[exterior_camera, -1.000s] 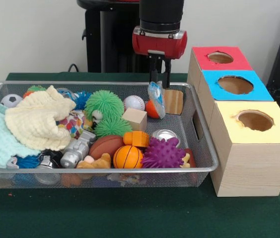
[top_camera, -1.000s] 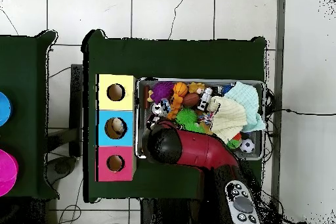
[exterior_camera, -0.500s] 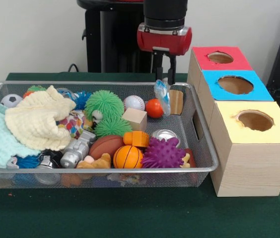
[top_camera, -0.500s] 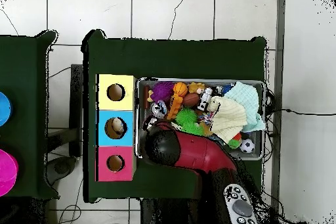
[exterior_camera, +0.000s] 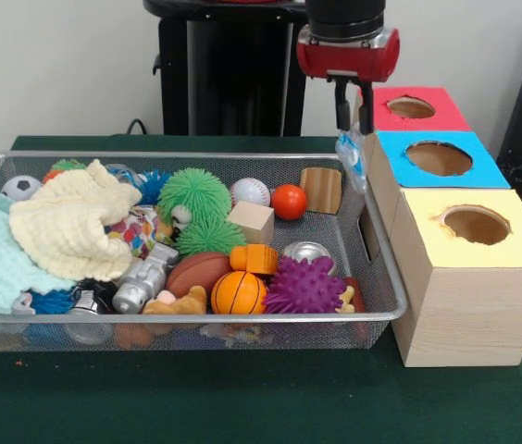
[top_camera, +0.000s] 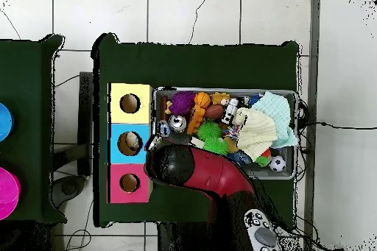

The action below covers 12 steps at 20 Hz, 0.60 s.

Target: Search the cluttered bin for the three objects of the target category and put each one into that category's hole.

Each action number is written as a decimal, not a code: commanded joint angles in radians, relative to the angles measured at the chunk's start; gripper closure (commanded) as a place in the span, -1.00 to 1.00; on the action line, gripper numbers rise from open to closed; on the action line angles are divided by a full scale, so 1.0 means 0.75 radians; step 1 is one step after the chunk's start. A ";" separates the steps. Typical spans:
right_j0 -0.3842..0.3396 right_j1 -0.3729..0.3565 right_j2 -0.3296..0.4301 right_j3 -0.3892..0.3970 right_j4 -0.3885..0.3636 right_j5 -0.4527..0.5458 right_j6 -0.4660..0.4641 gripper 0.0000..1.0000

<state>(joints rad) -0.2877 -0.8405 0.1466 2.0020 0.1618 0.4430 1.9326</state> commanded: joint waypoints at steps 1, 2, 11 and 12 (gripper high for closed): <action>-0.002 -0.057 0.116 0.081 0.136 0.199 0.202 1.00; -0.008 -0.063 0.116 0.079 0.148 0.220 0.195 1.00; 0.008 -0.126 0.140 0.134 0.244 0.236 0.195 1.00; 0.017 -0.135 0.142 0.137 0.256 0.236 0.199 1.00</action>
<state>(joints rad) -0.2843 -0.9077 0.1716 2.0293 0.2685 0.5227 1.9326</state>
